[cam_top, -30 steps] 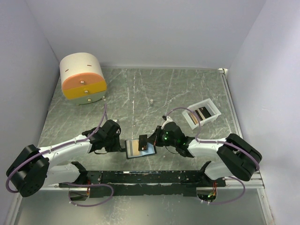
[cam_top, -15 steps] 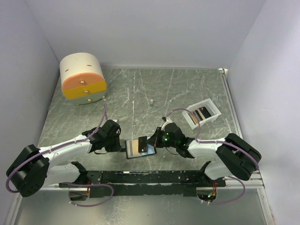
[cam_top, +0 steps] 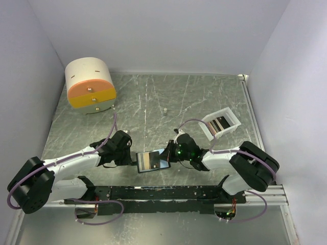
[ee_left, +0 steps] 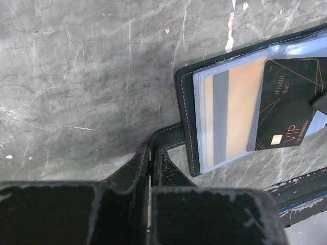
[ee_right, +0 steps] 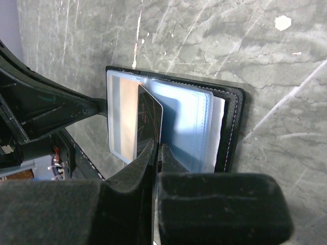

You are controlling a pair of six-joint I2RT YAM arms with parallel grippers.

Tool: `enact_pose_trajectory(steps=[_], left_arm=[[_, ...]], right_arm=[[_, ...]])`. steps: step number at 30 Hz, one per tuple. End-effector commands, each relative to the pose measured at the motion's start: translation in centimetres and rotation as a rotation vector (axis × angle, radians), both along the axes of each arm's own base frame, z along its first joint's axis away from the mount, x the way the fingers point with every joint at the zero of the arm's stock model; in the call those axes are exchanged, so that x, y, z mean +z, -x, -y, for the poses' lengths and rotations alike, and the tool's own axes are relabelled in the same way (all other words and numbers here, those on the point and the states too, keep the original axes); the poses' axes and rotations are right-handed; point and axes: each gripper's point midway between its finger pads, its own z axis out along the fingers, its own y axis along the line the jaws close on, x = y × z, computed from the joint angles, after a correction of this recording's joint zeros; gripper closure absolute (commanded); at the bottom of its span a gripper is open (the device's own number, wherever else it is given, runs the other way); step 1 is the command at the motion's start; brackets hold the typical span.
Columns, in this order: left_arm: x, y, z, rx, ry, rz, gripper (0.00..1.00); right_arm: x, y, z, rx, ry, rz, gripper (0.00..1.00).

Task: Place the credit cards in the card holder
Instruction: Insert the credit card into the card holder.

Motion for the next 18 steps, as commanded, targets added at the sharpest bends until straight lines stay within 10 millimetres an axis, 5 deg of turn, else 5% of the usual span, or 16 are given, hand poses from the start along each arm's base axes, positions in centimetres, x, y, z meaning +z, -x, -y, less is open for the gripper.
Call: enact_pose_trajectory(steps=[1,18], left_arm=[[0.2,-0.3,0.5,0.003,0.024,0.015,0.93],[0.1,-0.3,0.7,-0.009,0.031,0.013,0.93]], right_arm=[[-0.3,0.3,-0.6,0.037,0.022,-0.008,1.0],[-1.3,0.7,-2.1,0.107,0.084,-0.035,1.0]])
